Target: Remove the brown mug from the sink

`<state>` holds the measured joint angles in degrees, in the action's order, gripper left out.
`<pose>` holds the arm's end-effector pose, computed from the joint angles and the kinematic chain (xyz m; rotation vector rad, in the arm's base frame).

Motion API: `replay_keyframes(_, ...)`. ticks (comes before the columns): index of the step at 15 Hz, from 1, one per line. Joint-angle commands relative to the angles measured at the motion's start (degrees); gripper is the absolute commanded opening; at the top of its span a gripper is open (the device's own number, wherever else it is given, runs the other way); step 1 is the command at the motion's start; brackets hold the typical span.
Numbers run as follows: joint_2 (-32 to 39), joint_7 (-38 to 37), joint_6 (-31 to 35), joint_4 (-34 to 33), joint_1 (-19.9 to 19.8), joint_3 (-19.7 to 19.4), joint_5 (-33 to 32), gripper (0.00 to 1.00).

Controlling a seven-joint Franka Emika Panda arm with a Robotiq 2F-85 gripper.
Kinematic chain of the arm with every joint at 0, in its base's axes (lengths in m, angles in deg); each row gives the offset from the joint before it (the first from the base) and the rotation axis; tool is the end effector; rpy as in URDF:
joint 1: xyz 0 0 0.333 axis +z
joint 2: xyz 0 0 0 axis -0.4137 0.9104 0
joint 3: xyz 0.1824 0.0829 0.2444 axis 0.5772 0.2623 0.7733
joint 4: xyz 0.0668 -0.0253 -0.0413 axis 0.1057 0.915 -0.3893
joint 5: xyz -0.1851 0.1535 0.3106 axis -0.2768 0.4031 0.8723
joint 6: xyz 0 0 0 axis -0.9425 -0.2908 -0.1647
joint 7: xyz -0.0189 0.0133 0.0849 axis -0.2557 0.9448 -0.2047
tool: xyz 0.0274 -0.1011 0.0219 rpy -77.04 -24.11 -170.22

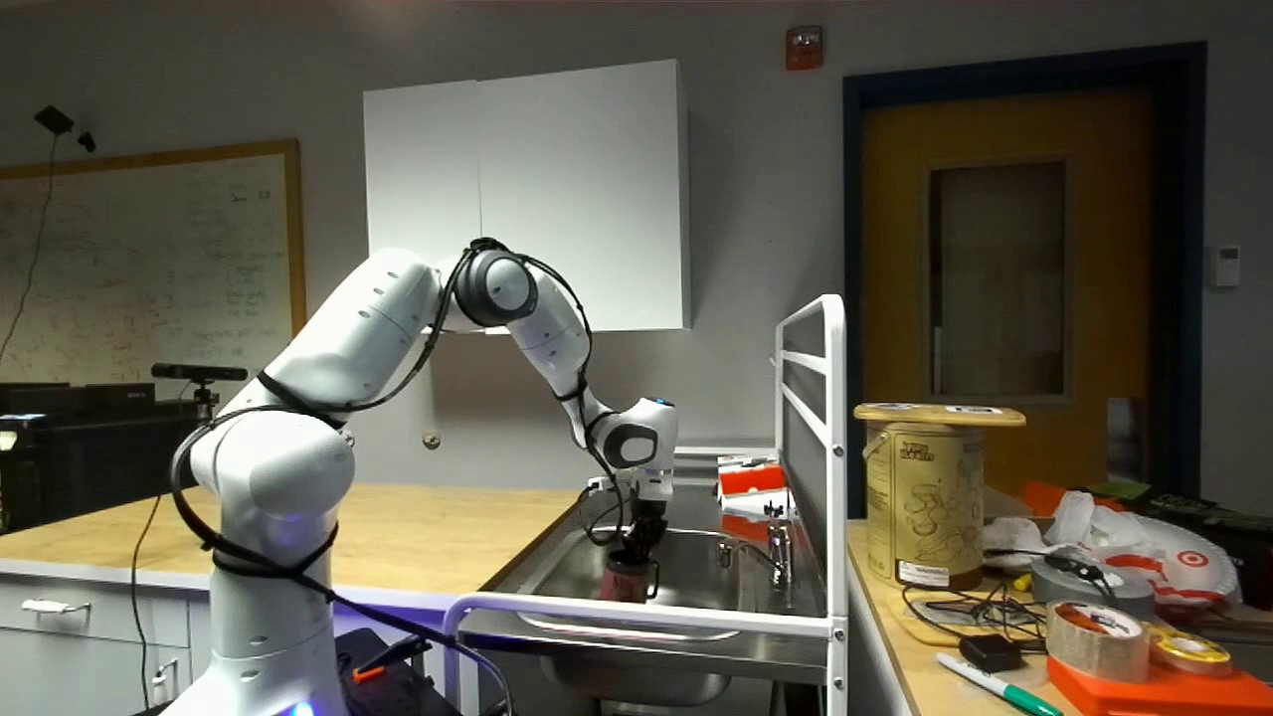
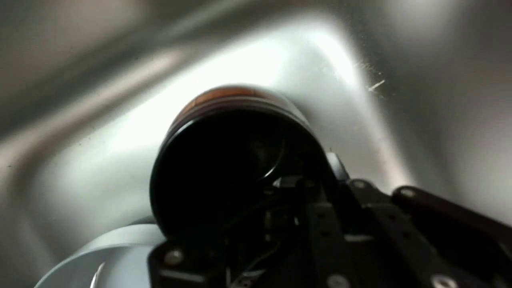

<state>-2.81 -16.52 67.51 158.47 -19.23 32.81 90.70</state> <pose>0.6349 0.0032 0.1707 -2.2288 2.0625 0.1538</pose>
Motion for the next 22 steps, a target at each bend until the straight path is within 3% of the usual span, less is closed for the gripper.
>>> replay_keyframes(1,-7.2,-0.8,-1.1,2.5,0.0,-0.8,-2.2,0.06)
replay_keyframes(5,-13.9,2.1,1.5,4.6,-2.4,0.1,-0.6,0.05)
replay_keyframes(8,-17.1,2.6,-0.3,1.9,-2.7,-0.5,-2.6,0.05)
replay_keyframes(12,-19.8,1.0,-6.0,-6.2,-1.5,-2.0,-12.5,0.05)
replay_keyframes(15,-18.5,2.7,-12.5,-16.6,-2.6,-1.6,-16.9,0.05)
replay_keyframes(22,-10.2,17.1,-27.8,-39.2,-9.4,1.7,-2.9,0.06)
